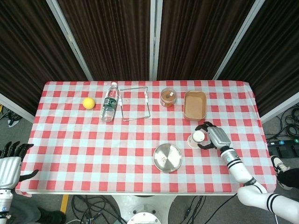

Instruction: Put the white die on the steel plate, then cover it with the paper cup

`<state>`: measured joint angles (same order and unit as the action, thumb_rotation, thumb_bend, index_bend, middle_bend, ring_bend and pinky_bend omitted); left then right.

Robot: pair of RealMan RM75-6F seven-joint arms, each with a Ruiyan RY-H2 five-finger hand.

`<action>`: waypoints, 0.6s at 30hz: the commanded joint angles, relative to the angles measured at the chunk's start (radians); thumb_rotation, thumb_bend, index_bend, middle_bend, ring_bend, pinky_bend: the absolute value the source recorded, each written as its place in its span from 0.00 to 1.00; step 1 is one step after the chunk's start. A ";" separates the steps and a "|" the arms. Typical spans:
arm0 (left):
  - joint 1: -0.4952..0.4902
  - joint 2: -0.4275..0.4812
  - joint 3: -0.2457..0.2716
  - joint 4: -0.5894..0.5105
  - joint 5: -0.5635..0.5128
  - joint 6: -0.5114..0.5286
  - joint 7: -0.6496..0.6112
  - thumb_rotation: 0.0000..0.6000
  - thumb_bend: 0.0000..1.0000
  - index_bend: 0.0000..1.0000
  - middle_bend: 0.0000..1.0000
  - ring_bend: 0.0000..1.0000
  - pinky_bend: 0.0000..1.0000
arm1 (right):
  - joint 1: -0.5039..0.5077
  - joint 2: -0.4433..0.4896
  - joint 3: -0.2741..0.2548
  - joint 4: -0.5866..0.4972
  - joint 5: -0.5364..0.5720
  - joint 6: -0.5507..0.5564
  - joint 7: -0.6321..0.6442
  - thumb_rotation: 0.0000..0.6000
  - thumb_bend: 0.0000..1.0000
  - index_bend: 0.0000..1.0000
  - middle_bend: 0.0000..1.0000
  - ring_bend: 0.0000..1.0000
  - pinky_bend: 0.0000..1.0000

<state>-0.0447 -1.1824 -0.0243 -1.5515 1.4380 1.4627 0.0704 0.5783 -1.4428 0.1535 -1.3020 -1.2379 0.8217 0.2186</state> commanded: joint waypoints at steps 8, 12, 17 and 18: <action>0.000 0.008 0.000 -0.011 -0.003 -0.003 0.006 1.00 0.01 0.20 0.20 0.09 0.00 | -0.004 0.049 -0.031 -0.122 -0.217 0.113 0.166 1.00 0.28 0.57 0.38 0.19 0.20; 0.001 0.012 0.000 -0.017 0.000 0.000 0.008 1.00 0.01 0.20 0.20 0.09 0.00 | 0.018 0.065 -0.064 -0.174 -0.342 0.156 0.228 1.00 0.28 0.59 0.41 0.22 0.20; 0.007 0.013 0.003 -0.019 -0.003 0.004 0.005 1.00 0.01 0.20 0.20 0.09 0.00 | 0.057 0.032 -0.092 -0.174 -0.388 0.132 0.196 1.00 0.28 0.59 0.41 0.22 0.20; 0.008 0.012 0.003 -0.018 -0.005 0.004 0.005 1.00 0.01 0.20 0.20 0.09 0.00 | 0.062 0.022 -0.096 -0.168 -0.387 0.125 0.187 1.00 0.28 0.59 0.41 0.22 0.20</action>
<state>-0.0370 -1.1703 -0.0215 -1.5697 1.4332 1.4671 0.0755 0.6309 -1.4082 0.0678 -1.4723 -1.6231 0.9549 0.4155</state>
